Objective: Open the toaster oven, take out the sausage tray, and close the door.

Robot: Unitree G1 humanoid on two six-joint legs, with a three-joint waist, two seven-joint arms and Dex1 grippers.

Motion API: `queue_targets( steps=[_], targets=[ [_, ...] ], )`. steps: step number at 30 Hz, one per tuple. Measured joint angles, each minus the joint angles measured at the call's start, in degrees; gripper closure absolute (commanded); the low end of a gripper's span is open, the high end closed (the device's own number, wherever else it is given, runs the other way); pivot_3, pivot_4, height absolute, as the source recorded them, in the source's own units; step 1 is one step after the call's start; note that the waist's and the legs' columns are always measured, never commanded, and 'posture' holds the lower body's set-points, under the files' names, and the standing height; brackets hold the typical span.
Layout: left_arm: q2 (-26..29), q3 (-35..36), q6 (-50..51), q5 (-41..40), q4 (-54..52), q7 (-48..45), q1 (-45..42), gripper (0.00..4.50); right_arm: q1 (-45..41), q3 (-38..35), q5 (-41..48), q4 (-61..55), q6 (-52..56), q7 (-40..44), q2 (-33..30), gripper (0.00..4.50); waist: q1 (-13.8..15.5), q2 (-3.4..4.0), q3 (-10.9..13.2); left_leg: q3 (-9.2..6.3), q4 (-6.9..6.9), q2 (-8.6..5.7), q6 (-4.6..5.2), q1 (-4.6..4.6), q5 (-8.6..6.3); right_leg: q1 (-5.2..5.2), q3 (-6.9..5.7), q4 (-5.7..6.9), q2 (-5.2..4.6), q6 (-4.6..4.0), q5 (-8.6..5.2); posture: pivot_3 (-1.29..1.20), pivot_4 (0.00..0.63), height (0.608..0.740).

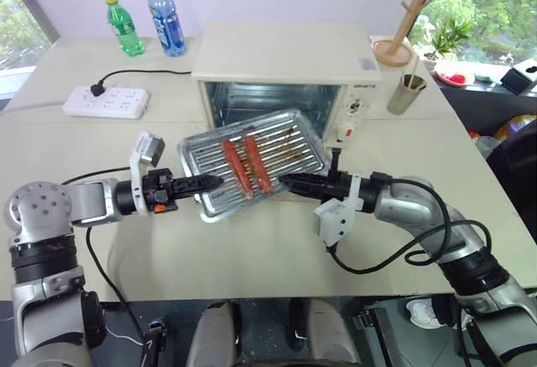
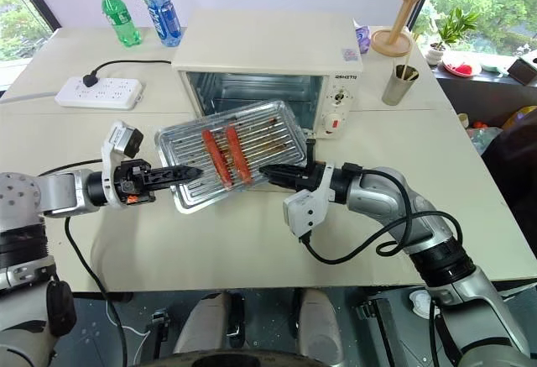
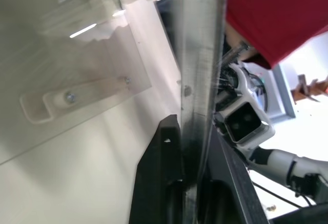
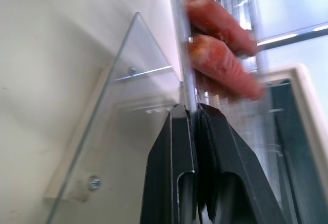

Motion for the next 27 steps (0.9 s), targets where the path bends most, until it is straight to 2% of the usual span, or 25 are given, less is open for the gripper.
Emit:
queue_targets(
  steps=[4,10,11,12,19,23,27],
  targets=[
    [-0.2,-0.3,0.0,-3.2,1.8,3.3,0.0,4.46,0.0,-0.1,0.1,-0.1,0.1,0.3,-0.3,4.50,0.0,0.00,0.0,0.00,0.00,-0.01,-0.01,0.00,0.01,0.01,0.00,0.00,0.00,0.00,0.00,0.00,0.150,0.722],
    [-2.1,-0.2,0.0,-7.7,4.1,9.2,0.3,4.50,0.7,-0.3,2.5,-0.6,2.5,2.8,-1.9,2.24,0.0,-0.01,0.0,0.00,0.00,-0.01,-0.01,0.02,0.00,0.02,0.00,0.00,0.00,0.00,0.00,0.00,0.150,0.722],
    [-2.4,0.1,0.0,-8.4,4.4,10.0,0.6,4.50,0.7,-0.4,2.6,-0.7,2.7,3.0,-2.0,1.60,0.0,-0.01,0.0,0.00,0.00,-0.01,-0.01,0.02,0.01,0.02,0.00,0.00,0.00,0.00,0.00,0.00,0.150,0.722],
    [-2.6,0.2,0.0,-9.3,5.0,11.2,0.7,4.50,0.9,-0.4,3.0,-0.8,3.1,3.5,-2.4,1.23,0.0,-0.01,0.0,0.00,0.00,0.00,-0.01,0.02,0.00,0.02,0.00,0.00,0.00,0.00,0.00,0.00,0.150,0.722],
    [-3.0,1.9,-3.9,-19.1,6.5,20.5,6.7,4.50,5.4,-3.0,10.9,-3.9,7.9,8.2,-5.7,1.23,0.0,-0.01,0.0,-0.08,-0.01,0.02,0.00,0.04,-0.01,0.02,0.01,-0.01,-0.04,0.00,0.00,0.00,0.150,0.722],
    [-0.5,1.8,-8.9,-28.4,2.7,25.5,15.3,4.50,9.5,-6.5,20.7,-7.5,14.5,12.3,-8.5,1.23,0.0,-0.01,0.0,-0.10,-0.03,0.08,0.22,0.09,-0.14,0.06,0.02,-0.02,-0.08,-0.03,0.00,0.00,0.150,0.722],
    [3.7,3.6,-14.0,-35.9,-7.9,26.0,28.1,4.50,11.8,-10.6,28.9,-6.6,28.9,15.1,-10.1,1.23,0.0,0.00,0.0,-0.10,-0.03,0.11,0.31,0.11,-0.20,0.07,0.02,-0.03,-0.23,-0.26,-0.12,0.00,0.150,0.722]
  ],
)
